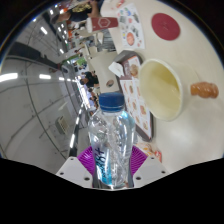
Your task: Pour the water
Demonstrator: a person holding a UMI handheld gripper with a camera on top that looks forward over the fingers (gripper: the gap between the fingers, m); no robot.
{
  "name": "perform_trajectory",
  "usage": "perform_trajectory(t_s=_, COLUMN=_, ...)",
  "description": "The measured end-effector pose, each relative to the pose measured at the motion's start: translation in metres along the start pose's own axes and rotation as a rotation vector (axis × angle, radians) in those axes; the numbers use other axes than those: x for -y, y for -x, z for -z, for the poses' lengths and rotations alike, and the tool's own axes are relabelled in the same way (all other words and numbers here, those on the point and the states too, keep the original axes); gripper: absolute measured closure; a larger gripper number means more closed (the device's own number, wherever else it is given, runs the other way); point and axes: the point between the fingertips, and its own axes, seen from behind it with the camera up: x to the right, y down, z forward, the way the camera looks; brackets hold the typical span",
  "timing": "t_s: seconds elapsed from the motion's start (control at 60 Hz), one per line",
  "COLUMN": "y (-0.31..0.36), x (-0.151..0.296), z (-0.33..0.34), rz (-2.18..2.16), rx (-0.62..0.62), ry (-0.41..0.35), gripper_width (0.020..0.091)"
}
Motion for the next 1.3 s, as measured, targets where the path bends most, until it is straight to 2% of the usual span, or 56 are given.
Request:
perform_trajectory(t_s=0.083, y=0.019, x=0.002, z=0.010, rz=0.258, rx=-0.030, ry=0.018, gripper_width=0.0710)
perform_trajectory(t_s=0.2, y=0.064, x=0.023, z=0.021, rz=0.734, rx=-0.081, ry=-0.036, gripper_width=0.0710)
perform_trajectory(t_s=0.367, y=0.127, x=0.086, z=0.056, rz=1.322, rx=-0.139, ry=-0.179, gripper_width=0.0710)
perform_trajectory(t_s=0.467, y=0.123, x=0.140, z=0.059, rz=1.577, rx=-0.228, ry=-0.253, gripper_width=0.0708)
perform_trajectory(t_s=0.55, y=0.107, x=0.179, z=0.071, rz=1.716, rx=-0.312, ry=-0.273, gripper_width=0.0708)
perform_trajectory(t_s=0.75, y=0.025, x=0.243, z=0.078, rz=1.802, rx=-0.461, ry=-0.222, gripper_width=0.0707)
perform_trajectory(t_s=1.017, y=-0.044, x=0.280, z=0.095, rz=1.746, rx=-0.539, ry=-0.163, gripper_width=0.0699)
perform_trajectory(t_s=1.083, y=-0.045, x=0.279, z=0.096, rz=1.752, rx=-0.512, ry=-0.179, gripper_width=0.0701)
perform_trajectory(t_s=1.183, y=-0.046, x=0.277, z=0.095, rz=1.774, rx=-0.506, ry=-0.182, gripper_width=0.0649)
perform_trajectory(t_s=1.3, y=-0.049, x=0.280, z=0.100, rz=1.768, rx=-0.554, ry=-0.166, gripper_width=0.0537)
